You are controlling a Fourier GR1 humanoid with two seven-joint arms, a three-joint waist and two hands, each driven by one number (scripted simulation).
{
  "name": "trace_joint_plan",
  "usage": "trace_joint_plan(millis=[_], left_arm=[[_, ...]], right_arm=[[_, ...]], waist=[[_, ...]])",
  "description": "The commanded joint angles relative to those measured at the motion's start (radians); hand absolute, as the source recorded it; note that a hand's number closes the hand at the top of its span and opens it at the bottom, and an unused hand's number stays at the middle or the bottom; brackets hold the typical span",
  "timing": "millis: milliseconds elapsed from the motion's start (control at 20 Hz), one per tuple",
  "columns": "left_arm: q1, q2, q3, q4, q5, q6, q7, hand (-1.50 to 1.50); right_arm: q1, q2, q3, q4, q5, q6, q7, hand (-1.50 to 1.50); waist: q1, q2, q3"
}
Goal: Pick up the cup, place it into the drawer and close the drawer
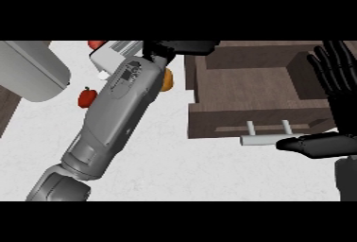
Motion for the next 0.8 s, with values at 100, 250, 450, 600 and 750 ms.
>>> trace_joint_plan(millis=[100,250,450,600,750], left_arm=[[-0.152,-0.001,-0.074,0.214,0.064,0.093,0.081,1.5],[-0.176,-0.001,-0.142,0.275,0.102,0.103,0.108,1.5],[-0.2,-0.001,-0.206,0.359,0.108,0.064,0.14,1.5],[-0.184,-0.001,-0.264,0.397,0.104,0.003,0.157,1.5],[-0.131,-0.001,-0.311,0.392,0.137,0.001,0.136,1.5]], right_arm=[[-0.022,-0.014,-0.018,0.045,-0.027,0.032,-0.043,-1.5],[-0.073,0.027,0.018,0.078,0.011,-0.009,-0.053,-1.5],[-0.062,0.016,0.04,0.061,0.018,0.018,-0.058,-1.5],[-0.065,0.015,0.033,0.069,-0.011,0.035,-0.057,-1.5],[-0.094,0.021,0.057,0.057,-0.006,0.034,-0.037,-1.5]], waist=[[-0.03,0.011,0.001],[-0.037,0.015,0.001],[-0.071,0.023,0.001],[-0.1,0.032,0.002],[-0.133,0.037,0.001]])
